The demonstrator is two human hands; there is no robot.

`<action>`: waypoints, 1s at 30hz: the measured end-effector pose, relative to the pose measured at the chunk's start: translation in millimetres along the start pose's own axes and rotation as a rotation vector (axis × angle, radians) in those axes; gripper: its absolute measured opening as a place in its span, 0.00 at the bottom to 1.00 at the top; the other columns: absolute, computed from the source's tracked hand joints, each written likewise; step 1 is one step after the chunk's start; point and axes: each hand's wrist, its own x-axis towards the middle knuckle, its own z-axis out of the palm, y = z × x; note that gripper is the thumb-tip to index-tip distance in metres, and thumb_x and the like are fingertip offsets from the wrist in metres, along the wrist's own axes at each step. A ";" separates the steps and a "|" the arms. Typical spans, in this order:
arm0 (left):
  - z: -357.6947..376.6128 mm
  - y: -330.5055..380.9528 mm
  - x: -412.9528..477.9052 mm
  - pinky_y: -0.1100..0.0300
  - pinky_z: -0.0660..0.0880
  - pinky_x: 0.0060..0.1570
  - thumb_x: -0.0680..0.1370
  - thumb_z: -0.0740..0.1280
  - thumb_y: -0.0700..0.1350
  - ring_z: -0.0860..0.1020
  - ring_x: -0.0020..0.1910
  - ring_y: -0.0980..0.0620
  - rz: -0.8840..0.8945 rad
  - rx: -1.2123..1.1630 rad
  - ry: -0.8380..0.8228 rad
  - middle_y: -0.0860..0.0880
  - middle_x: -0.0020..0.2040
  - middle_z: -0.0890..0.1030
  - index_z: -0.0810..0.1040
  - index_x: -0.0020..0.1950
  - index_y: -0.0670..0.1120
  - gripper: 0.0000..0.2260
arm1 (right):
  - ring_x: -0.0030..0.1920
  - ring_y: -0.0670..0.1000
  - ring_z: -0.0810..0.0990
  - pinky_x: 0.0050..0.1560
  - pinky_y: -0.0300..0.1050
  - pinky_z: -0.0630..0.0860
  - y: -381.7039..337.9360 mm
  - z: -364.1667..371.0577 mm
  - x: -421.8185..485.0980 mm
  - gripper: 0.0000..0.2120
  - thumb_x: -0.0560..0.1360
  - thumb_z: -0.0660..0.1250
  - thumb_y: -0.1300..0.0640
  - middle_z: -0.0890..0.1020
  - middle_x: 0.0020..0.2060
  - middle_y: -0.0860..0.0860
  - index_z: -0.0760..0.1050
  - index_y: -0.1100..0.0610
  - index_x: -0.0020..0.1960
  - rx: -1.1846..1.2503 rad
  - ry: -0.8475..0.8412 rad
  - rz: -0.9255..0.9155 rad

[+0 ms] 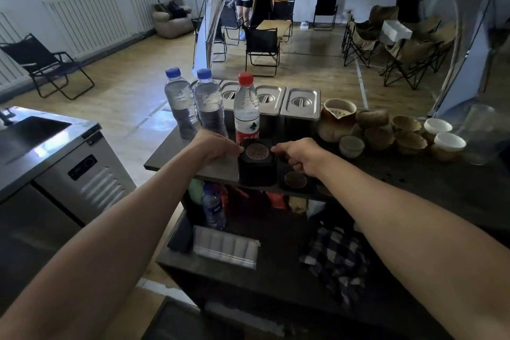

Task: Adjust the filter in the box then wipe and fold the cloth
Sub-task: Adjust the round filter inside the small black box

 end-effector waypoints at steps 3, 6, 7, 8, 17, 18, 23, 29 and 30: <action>2.2 -9.0 17.0 0.71 0.61 0.16 0.63 0.82 0.44 0.68 0.19 0.58 -0.079 0.005 -0.010 0.50 0.27 0.75 0.83 0.49 0.40 0.18 | 0.25 0.46 0.56 0.17 0.35 0.54 4.9 1.2 9.1 0.06 0.72 0.73 0.57 0.65 0.28 0.49 0.80 0.55 0.37 -0.003 -0.017 0.040; 4.1 -17.3 28.4 0.66 0.61 0.22 0.65 0.81 0.48 0.66 0.23 0.55 -0.162 0.068 -0.084 0.48 0.30 0.74 0.76 0.35 0.45 0.15 | 0.23 0.44 0.56 0.16 0.35 0.53 7.7 2.0 15.1 0.10 0.76 0.69 0.58 0.67 0.27 0.47 0.79 0.54 0.36 -0.014 -0.051 0.101; 4.9 -18.4 30.4 0.65 0.60 0.23 0.67 0.80 0.49 0.65 0.24 0.55 -0.182 0.101 -0.126 0.48 0.30 0.72 0.73 0.33 0.46 0.16 | 0.23 0.44 0.56 0.16 0.34 0.52 8.1 1.5 16.9 0.10 0.78 0.67 0.58 0.67 0.26 0.46 0.80 0.54 0.38 -0.011 -0.078 0.126; 5.4 -19.1 32.3 0.64 0.59 0.24 0.69 0.78 0.49 0.64 0.23 0.55 -0.193 0.126 -0.166 0.49 0.29 0.71 0.71 0.31 0.46 0.17 | 0.22 0.43 0.56 0.17 0.34 0.51 7.7 0.7 18.4 0.10 0.79 0.66 0.58 0.66 0.24 0.46 0.80 0.54 0.39 -0.009 -0.102 0.154; 15.1 -36.1 52.5 0.62 0.65 0.31 0.64 0.77 0.44 0.68 0.26 0.53 -0.226 0.160 -0.148 0.47 0.27 0.73 0.70 0.29 0.47 0.15 | 0.23 0.44 0.57 0.15 0.34 0.52 10.0 5.6 22.0 0.10 0.71 0.74 0.58 0.70 0.26 0.48 0.75 0.54 0.34 -0.180 -0.093 0.174; 15.9 -39.5 54.4 0.61 0.66 0.32 0.66 0.77 0.43 0.70 0.26 0.53 -0.209 0.129 -0.112 0.47 0.28 0.74 0.70 0.30 0.47 0.15 | 0.22 0.44 0.58 0.16 0.34 0.53 9.8 7.2 21.1 0.09 0.71 0.74 0.57 0.70 0.25 0.48 0.75 0.54 0.35 -0.196 -0.071 0.164; 2.1 -33.9 48.5 0.62 0.71 0.30 0.64 0.79 0.46 0.73 0.29 0.52 -0.084 0.234 -0.001 0.45 0.37 0.80 0.81 0.44 0.43 0.14 | 0.25 0.47 0.71 0.24 0.38 0.67 5.5 3.5 11.5 0.12 0.67 0.78 0.55 0.75 0.29 0.52 0.79 0.60 0.44 -0.282 0.042 0.023; -16.6 28.8 8.0 0.63 0.72 0.30 0.67 0.79 0.47 0.75 0.29 0.55 0.170 0.165 -0.108 0.49 0.32 0.85 0.85 0.45 0.41 0.12 | 0.40 0.49 0.78 0.35 0.39 0.70 -10.4 -47.3 -2.6 0.07 0.70 0.76 0.57 0.83 0.44 0.54 0.79 0.59 0.41 -0.246 0.107 -0.047; -9.9 41.0 1.1 0.66 0.70 0.27 0.69 0.78 0.47 0.74 0.26 0.57 0.212 0.149 -0.149 0.51 0.29 0.84 0.84 0.45 0.41 0.11 | 0.41 0.49 0.79 0.36 0.40 0.69 -11.1 -57.0 -4.5 0.07 0.71 0.75 0.57 0.84 0.47 0.54 0.81 0.58 0.45 -0.231 0.129 -0.038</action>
